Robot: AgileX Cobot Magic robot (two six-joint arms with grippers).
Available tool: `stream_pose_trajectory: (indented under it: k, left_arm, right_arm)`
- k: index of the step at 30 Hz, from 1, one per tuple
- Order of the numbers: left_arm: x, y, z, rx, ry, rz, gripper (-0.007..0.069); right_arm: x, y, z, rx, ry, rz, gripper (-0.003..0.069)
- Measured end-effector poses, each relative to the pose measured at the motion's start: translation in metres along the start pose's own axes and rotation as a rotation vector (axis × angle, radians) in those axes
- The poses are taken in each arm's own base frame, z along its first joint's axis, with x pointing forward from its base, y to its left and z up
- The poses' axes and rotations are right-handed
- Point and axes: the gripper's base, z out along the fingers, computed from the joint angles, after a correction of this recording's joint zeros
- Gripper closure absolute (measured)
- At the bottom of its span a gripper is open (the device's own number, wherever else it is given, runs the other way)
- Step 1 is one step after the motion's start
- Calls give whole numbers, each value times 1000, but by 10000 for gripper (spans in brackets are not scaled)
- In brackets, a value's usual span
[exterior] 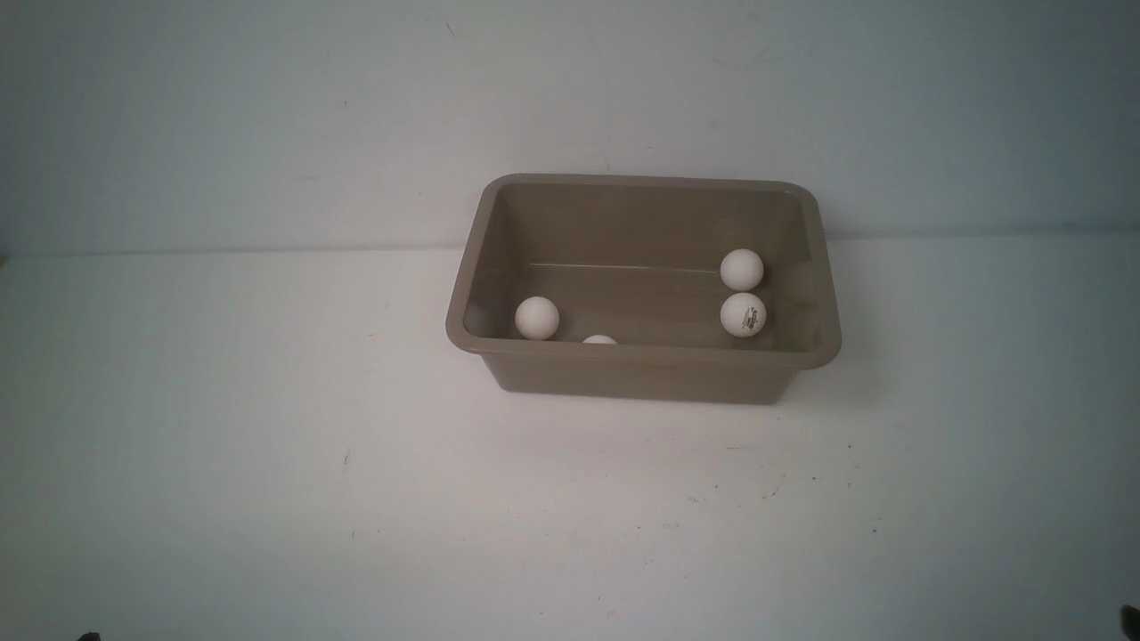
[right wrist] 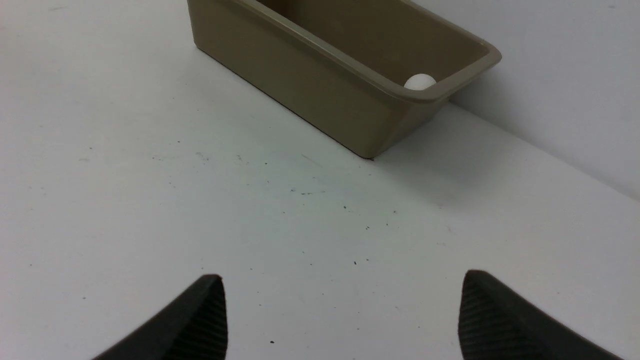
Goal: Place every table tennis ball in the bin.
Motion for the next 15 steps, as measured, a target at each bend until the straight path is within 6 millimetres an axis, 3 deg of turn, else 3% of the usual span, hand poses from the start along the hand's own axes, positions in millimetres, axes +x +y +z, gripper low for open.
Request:
stream_pose_trajectory:
  k: [7,15]
  left_arm:
    - [0,0,0,0,0,0,94]
    - [0,0,0,0,0,0,94]
  right_arm:
    - [-13,-16,-10,127,23,152,95]
    - [-11,-24,-11,221,42,222,95]
